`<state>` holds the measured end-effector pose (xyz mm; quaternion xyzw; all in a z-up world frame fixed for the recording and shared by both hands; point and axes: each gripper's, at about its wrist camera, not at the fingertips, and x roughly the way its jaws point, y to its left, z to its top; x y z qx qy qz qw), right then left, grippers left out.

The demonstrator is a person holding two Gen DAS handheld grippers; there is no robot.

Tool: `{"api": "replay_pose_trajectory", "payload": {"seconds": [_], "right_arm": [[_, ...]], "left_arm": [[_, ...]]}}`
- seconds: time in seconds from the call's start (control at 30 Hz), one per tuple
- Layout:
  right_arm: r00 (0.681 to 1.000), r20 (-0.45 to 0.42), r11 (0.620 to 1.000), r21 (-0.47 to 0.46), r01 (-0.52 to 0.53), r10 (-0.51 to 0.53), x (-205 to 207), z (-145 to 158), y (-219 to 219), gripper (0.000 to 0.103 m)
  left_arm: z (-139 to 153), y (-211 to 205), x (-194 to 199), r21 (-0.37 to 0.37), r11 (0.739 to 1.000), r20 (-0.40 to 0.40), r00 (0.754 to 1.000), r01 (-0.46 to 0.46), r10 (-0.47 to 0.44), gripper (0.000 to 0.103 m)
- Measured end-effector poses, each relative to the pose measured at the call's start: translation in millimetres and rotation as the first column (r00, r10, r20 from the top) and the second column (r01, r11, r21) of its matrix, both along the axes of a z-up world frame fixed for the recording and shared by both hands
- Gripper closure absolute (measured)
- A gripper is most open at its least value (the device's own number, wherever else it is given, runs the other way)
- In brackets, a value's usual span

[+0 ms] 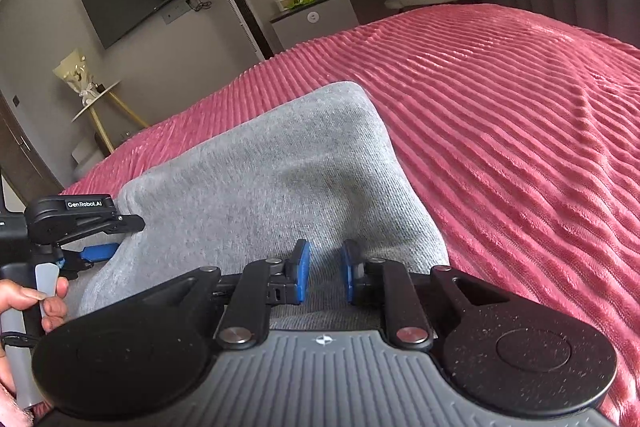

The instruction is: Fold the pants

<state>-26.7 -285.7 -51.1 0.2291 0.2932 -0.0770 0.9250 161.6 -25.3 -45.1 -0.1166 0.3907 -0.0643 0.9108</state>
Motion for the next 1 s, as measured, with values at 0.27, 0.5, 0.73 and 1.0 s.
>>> {"api": "replay_pose_trajectory", "payload": {"seconds": [0.27,0.5,0.73,1.0], "right_arm": [[1.0,0.01,1.0,-0.017,0.004,-0.004,1,-2,1,0.085],[1.0,0.018,0.999,-0.033,-0.006,0.007,1,-2,3,0.081],[1.0,0.02,0.999,-0.047,-0.006,0.007,2,-3,4,0.081],[1.0,0.022,0.998,-0.058,-0.006,0.008,2,-4,7,0.08]], "left_arm": [[24,-5,0,-0.046,0.998,0.12,0.992,0.046,-0.04,0.053],[15,-31,6,0.054,0.988,0.139,0.979,0.143,-0.149,0.05],[34,-32,-19,0.03,0.987,0.342,0.926,0.158,-0.159,0.049],[11,-51,-8,0.027,0.942,0.246,0.911,0.334,-0.33,0.044]]}}
